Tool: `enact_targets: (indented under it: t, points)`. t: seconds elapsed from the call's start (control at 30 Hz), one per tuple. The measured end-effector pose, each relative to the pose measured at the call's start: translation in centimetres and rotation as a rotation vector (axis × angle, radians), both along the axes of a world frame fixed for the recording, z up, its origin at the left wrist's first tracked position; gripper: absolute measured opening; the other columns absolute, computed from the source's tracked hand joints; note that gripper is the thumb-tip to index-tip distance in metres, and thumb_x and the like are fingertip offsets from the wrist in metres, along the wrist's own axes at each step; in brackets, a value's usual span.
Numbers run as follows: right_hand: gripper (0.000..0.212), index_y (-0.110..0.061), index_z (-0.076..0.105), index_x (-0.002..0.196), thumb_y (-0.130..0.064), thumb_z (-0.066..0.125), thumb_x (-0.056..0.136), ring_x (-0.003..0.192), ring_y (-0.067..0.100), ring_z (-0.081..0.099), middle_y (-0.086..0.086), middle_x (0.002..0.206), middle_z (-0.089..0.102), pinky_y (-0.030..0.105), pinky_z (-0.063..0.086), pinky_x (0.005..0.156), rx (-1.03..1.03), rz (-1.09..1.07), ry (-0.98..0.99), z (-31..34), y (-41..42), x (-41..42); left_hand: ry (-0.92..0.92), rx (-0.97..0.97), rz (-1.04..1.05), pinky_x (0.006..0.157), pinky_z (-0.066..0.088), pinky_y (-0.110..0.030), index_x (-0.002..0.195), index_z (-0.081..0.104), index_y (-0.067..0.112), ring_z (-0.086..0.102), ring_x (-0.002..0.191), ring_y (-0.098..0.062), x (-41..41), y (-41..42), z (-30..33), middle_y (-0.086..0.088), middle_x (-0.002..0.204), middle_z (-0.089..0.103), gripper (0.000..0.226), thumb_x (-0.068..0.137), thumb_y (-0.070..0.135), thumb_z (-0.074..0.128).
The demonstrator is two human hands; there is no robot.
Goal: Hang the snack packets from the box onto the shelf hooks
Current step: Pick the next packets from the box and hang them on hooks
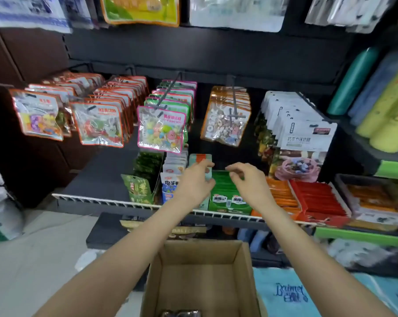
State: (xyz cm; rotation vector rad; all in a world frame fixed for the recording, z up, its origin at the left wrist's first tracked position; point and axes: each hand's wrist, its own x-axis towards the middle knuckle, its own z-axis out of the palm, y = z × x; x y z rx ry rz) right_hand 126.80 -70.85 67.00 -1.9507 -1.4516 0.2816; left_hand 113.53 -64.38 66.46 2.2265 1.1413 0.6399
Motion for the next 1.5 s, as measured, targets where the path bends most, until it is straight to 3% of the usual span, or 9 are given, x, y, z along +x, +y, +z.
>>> enact_targets:
  t: [0.2,0.4,0.47,0.57,0.7,0.97,1.13,1.37,1.5]
  points:
    - [0.023,-0.008,0.070,0.105,-0.004,0.053,0.090,0.101,0.025,0.064,0.011,0.107,0.070,0.032,0.047,0.089,-0.278,-0.009,0.121,-9.7,-8.1,-5.3,0.101,-0.254,-0.033,0.073,0.040,-0.020,0.118,0.059,0.010,0.061,0.092,-0.019,-5.1,-6.4,-6.8,-0.007,0.102,0.067,0.029,0.090,0.009,0.052]
    - [0.033,-0.006,0.058,0.122,-0.005,0.050,0.090,0.123,0.029,0.051,0.012,0.130,0.056,0.026,0.035,0.098,-0.696,-0.043,0.224,-20.1,-15.0,-9.9,0.365,-0.527,-0.097,0.096,0.041,-0.030,0.131,0.049,0.002,0.052,0.119,-0.029,-7.7,-11.9,-15.2,-0.014,0.121,0.059,0.038,0.095,0.014,0.049]
    - [0.015,-0.010,0.063,0.103,-0.012,0.051,0.092,0.118,0.030,0.054,0.014,0.115,0.059,0.026,0.040,0.083,-0.778,-0.062,0.300,-22.2,-16.1,-10.9,0.477,-0.609,-0.128,0.092,0.045,-0.035,0.122,0.053,-0.004,0.054,0.115,-0.031,-8.4,-13.5,-17.9,-0.013,0.104,0.062,0.032,0.096,0.015,0.047]
    - [0.021,-0.013,0.053,0.068,-0.012,0.057,0.089,0.089,0.023,0.055,0.007,0.082,0.056,0.026,0.038,0.062,-0.870,-0.165,0.456,-24.5,-16.7,-12.1,0.688,-0.615,-0.202,0.091,0.043,-0.032,0.124,0.050,-0.002,0.051,0.118,-0.033,-9.5,-15.1,-21.4,-0.015,0.123,0.056,0.033,0.095,0.014,0.046]
    - [0.007,-0.004,0.065,0.076,-0.008,0.069,0.080,0.087,0.027,0.060,0.015,0.090,0.064,0.038,0.051,0.079,-0.821,-0.413,0.722,-27.4,-17.1,-12.7,0.840,-0.558,-0.366,0.094,0.041,-0.031,0.137,0.041,0.001,0.047,0.123,-0.030,-10.3,-16.3,-23.6,-0.017,0.136,0.049,0.051,0.090,0.014,0.055]
    - [0.022,0.006,0.058,0.108,0.003,0.058,0.086,0.077,0.027,0.063,0.020,0.096,0.063,0.045,0.057,0.076,-0.654,-0.547,1.041,-26.9,-16.5,-12.4,0.644,-0.567,-0.417,0.086,0.038,-0.020,0.146,0.032,0.018,0.046,0.126,-0.026,-11.2,-15.4,-23.1,-0.008,0.145,0.042,0.062,0.090,0.009,0.056]
    - [0.031,-0.007,0.052,0.111,-0.004,0.065,0.083,0.105,0.030,0.059,0.013,0.108,0.061,0.038,0.052,0.088,-0.657,-0.507,0.787,-27.0,-16.4,-14.0,0.606,-0.630,-0.382,0.096,0.041,-0.026,0.147,0.028,0.021,0.047,0.124,-0.026,-11.8,-15.1,-23.3,-0.009,0.142,0.045,0.064,0.090,0.007,0.052]
    - [0.016,-0.019,0.061,0.095,-0.005,0.062,0.086,0.079,0.011,0.057,-0.003,0.084,0.061,0.023,0.038,0.064,-0.377,-0.046,0.270,-18.2,-15.2,-12.0,0.366,-0.149,-0.359,0.118,0.015,-0.042,0.149,0.022,0.024,0.010,0.145,-0.025,-12.0,-12.9,-19.4,-0.002,0.157,0.016,0.081,0.083,0.025,0.069]
    - [0.014,-0.018,0.058,0.081,-0.016,0.072,0.081,0.062,-0.003,0.054,-0.010,0.069,0.058,0.013,0.041,0.059,-0.173,-0.010,0.324,-12.1,-14.3,-9.8,0.174,0.019,-0.297,0.093,0.035,-0.035,0.108,0.064,0.018,0.052,0.113,-0.024,-10.8,-10.2,-14.0,-0.002,0.112,0.064,0.037,0.078,0.039,0.071]
